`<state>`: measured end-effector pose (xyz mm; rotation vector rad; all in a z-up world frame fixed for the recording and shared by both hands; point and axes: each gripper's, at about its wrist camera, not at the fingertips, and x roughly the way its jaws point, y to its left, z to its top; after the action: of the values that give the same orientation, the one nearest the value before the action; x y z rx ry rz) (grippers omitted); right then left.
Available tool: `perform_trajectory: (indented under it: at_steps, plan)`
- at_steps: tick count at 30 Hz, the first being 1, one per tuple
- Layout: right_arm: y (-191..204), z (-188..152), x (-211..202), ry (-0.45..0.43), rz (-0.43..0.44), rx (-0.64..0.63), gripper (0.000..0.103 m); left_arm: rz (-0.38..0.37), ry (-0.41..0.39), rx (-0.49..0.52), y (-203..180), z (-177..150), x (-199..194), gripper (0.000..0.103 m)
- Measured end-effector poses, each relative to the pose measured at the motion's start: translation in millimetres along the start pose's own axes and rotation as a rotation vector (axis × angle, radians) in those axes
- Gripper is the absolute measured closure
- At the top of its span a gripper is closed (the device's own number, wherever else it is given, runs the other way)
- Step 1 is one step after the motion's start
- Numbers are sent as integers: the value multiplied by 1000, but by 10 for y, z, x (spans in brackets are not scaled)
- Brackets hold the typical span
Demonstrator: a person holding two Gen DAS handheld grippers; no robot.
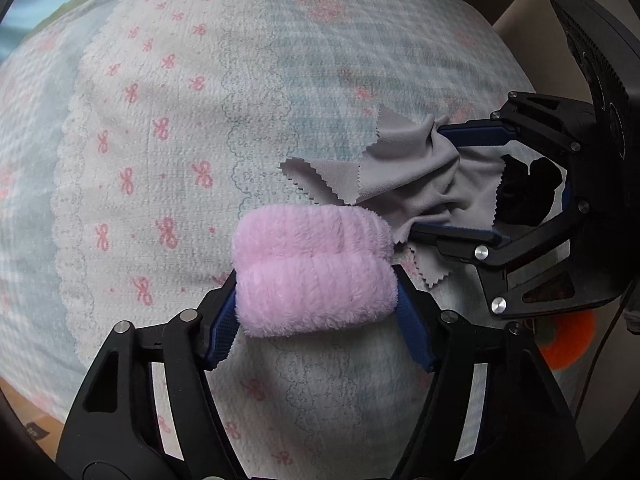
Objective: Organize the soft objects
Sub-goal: 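Grasp the pink fuzzy hair tie with left tool while right tool grasps grey cloth, then carry the pink hair tie and grey cloth over the box with both tools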
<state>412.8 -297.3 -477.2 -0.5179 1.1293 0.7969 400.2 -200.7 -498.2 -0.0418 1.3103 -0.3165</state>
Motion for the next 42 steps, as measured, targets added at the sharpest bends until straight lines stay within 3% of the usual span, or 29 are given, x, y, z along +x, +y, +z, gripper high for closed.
perform_trajectory:
  at_steps: [2, 5, 8, 15, 24, 33, 42]
  plan:
    - [-61, -3, -52, -14, 1, 24, 70, -13, -17, -8, 12, 39, -40, 55]
    - [-96, 9, -90, -21, 5, 41, 85, -36, -38, -35, 39, 131, -133, 71]
    - [-50, 18, -127, -25, -5, 37, 89, -51, -55, -46, 86, 155, -207, 80]
    - [40, 80, -256, -54, -1, 78, 91, -62, -71, -66, 111, 98, -335, 82]
    - [154, 97, -709, -102, -31, 205, 91, -65, -112, -79, 88, -32, -777, 82]
    - [475, 79, -1727, -178, -75, 370, 91, -64, -195, -67, -107, -285, -1810, 82]
    - [1251, 131, -2758, -213, -127, 394, 91, -74, -261, -93, -158, -883, -2941, 82]
